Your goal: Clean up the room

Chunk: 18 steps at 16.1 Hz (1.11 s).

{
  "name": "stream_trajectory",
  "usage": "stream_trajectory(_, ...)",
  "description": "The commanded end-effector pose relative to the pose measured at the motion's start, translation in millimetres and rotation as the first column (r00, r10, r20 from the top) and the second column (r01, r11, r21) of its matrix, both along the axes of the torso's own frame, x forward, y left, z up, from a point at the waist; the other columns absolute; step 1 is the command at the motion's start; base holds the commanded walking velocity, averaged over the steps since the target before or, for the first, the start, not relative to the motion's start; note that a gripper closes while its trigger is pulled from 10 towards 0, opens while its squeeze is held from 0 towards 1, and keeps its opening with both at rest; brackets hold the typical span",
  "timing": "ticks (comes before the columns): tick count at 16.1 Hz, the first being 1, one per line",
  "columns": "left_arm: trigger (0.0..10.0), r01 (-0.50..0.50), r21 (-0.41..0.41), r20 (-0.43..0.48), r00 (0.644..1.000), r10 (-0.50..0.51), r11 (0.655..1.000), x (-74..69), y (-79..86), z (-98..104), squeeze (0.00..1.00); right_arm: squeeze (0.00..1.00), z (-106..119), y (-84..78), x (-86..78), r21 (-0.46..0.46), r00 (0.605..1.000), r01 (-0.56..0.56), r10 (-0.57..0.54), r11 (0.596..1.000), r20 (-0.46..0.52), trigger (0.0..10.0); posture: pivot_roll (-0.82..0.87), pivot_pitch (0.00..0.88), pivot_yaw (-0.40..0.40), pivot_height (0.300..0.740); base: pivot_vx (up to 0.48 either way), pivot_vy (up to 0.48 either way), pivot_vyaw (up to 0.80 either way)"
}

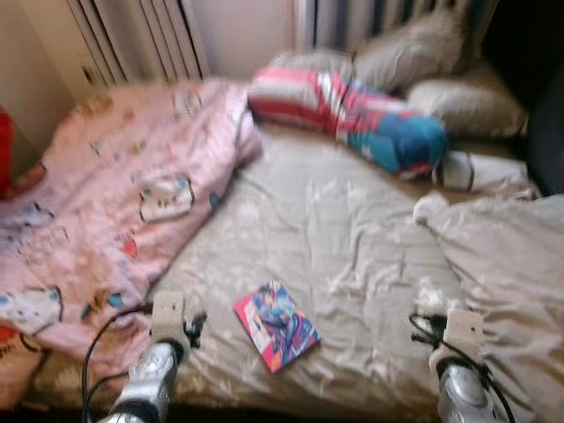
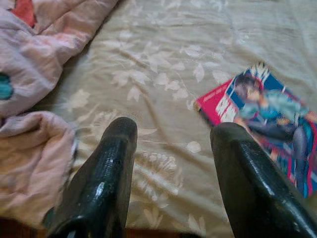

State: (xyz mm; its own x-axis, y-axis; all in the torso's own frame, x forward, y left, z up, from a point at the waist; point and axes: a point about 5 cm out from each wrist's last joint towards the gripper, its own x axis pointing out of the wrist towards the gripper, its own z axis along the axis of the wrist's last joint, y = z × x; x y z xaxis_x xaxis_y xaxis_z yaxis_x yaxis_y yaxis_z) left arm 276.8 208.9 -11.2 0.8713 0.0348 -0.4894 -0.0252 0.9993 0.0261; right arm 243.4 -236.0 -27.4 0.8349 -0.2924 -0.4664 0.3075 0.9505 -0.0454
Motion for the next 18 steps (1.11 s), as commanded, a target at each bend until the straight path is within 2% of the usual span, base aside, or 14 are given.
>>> stream_trajectory(1,10.0,-0.014,0.035,-0.090,0.996,0.017,0.999,-15.7,8.6,-14,0.00,0.00,-11,2.3,-11.9,0.009,0.998,0.001,-0.001,1.000,-0.067,10.0,-0.03,0.000,0.044,0.740,0.000,0.000,0.00)
stream_trajectory(2,10.0,-0.023,0.039,-0.136,0.990,0.028,0.999,-24.9,9.6,-22,0.00,0.00,-18,5.9,-18.9,0.023,0.995,-0.011,0.013,1.000,-0.102,10.0,-0.05,0.000,0.046,0.740,0.000,0.000,0.00)
stream_trajectory(3,10.0,-0.027,0.039,-0.151,0.988,0.032,0.999,-27.8,9.6,-24,0.00,0.00,-20,6.9,-21.2,0.031,0.994,-0.013,0.016,0.999,-0.113,10.0,-0.05,0.000,0.046,0.740,0.000,0.000,0.00)
stream_trajectory(5,10.0,-0.006,0.056,-0.210,0.977,0.017,0.998,-38.6,6.9,-34,0.00,0.00,-34,5.7,-41.8,0.077,0.977,0.037,-0.020,0.996,-0.210,10.0,-0.06,0.000,0.051,0.740,0.000,0.000,0.00)
stream_trajectory(9,10.0,-0.015,0.062,-0.230,0.973,0.029,0.998,-42.5,8.6,-36,0.00,0.00,-53,17.6,-67.9,0.116,0.942,0.020,0.021,0.993,-0.335,10.0,-0.04,0.000,0.033,0.740,0.000,0.000,0.00)
stream_trajectory(11,10.0,-0.053,0.063,-0.230,0.971,0.067,0.997,-45.5,13.2,-37,0.00,0.00,-54,26.3,-67.4,0.125,0.936,-0.053,0.094,0.991,-0.340,10.0,-0.03,0.000,0.020,0.740,0.000,0.000,0.00)
stream_trajectory(12,10.0,-0.071,0.064,-0.245,0.966,0.084,0.995,-52.8,16.4,-41,0.00,0.00,-54,29.0,-65.8,0.134,0.930,-0.089,0.131,0.987,-0.344,10.0,-0.03,0.000,0.018,0.740,0.000,0.000,0.00)
stream_trajectory(15,10.0,-0.073,0.077,-0.330,0.939,0.094,0.994,-75.9,17.7,-55,0.00,0.00,-55,25.4,-68.6,0.129,0.920,-0.071,0.115,0.989,-0.374,10.0,-0.04,0.000,0.026,0.740,0.000,0.000,0.00)
stream_trajectory(16,10.0,-0.068,0.075,-0.332,0.939,0.089,0.995,-77.2,16.6,-56,0.00,0.00,-56,25.5,-70.1,0.135,0.921,-0.058,0.105,0.989,-0.375,10.0,-0.04,0.000,0.026,0.740,0.000,0.000,0.00)
stream_trajectory(18,10.0,-0.072,0.046,-0.293,0.952,0.082,0.996,-64.7,13.0,-50,0.00,0.00,-58,27.2,-73.8,0.161,0.922,-0.026,0.086,0.987,-0.378,10.0,-0.02,0.000,0.031,0.740,0.000,0.000,0.00)
